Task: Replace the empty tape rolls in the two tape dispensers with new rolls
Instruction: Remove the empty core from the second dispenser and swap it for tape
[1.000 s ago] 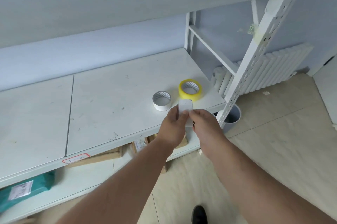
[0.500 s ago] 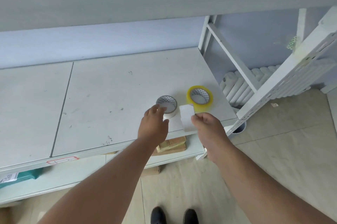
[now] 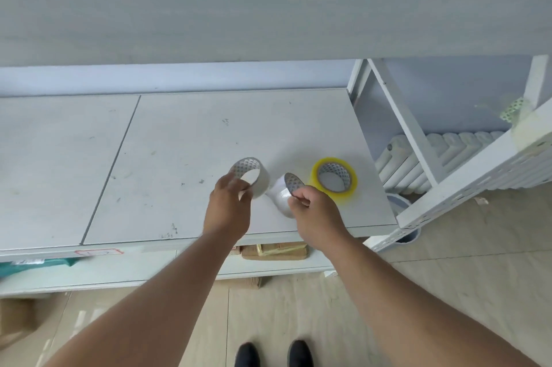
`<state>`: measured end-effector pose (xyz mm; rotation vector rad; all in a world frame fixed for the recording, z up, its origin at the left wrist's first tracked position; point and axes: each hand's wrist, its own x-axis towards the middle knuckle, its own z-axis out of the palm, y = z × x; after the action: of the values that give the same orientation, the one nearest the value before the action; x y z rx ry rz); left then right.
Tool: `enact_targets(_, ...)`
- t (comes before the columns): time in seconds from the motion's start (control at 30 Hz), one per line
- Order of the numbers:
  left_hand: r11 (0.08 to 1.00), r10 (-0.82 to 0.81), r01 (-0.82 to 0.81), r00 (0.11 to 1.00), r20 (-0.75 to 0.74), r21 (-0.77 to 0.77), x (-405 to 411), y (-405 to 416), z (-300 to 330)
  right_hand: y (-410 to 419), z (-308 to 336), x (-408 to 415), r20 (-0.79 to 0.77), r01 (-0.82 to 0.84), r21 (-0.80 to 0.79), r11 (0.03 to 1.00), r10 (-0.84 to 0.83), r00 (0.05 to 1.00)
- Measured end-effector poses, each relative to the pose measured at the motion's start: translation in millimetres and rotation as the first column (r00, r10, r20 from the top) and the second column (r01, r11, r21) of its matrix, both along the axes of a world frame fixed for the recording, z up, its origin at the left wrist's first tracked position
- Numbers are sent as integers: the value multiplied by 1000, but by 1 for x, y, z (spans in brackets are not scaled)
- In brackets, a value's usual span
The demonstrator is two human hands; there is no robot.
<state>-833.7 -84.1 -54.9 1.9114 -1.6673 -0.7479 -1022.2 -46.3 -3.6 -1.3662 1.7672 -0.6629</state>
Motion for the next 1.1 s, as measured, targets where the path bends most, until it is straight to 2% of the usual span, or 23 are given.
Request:
enact_targets(0.13,1000,23,-23,999,29,-4,9,5,4,-12,-8,11,-52,-61,-20,998,60,997)
enact_targets(0.2,999,34,-34,999,28,18,6,5,5,-11,-5,9,-7,-8,-36,999,8,1000)
enact_targets(0.3,998,-27,24,997,69,50,-3,3,2,-5,-1,-3,138,170,-25,985,-165,977)
enact_targets(0.4,987,-145,131,977,155,97,-18,-2,-8,-2,3,-15,343,352,115,929,-370,864)
enact_targets(0.5,975,-207,185,956,209,120,-32,-8,-17,1,4,-25,559,416,297,859,-510,654)
enact_targets(0.57,971,-228,196,932,281,137,-36,-9,-18,3,6,-32,617,444,356,822,-564,549)
enact_targets(0.63,977,-213,189,900,381,100,-38,-6,-14,5,9,-42,637,462,374,804,-585,502)
enact_targets(0.7,968,-203,244,892,404,-51,-49,-3,-4,7,13,-53,640,475,357,805,-581,503)
enact_targets(0.77,916,-308,374,887,344,-145,-76,-9,9,8,16,-66,630,505,315,804,-575,523)
enact_targets(0.87,820,-521,571,772,363,-36,-125,-27,7,10,19,-85,575,561,241,792,-582,575)
enact_targets(0.97,781,-574,616,648,500,98,-145,-40,-14,14,20,-99,440,564,163,809,-572,692)
enact_targets(1.03,780,-570,616,625,533,112,-146,-42,-22,17,17,-107,373,539,127,833,-544,752)
enact_targets(1.1,789,-563,609,666,488,80,-146,-42,-19,19,12,-112,301,530,47,846,-518,801)
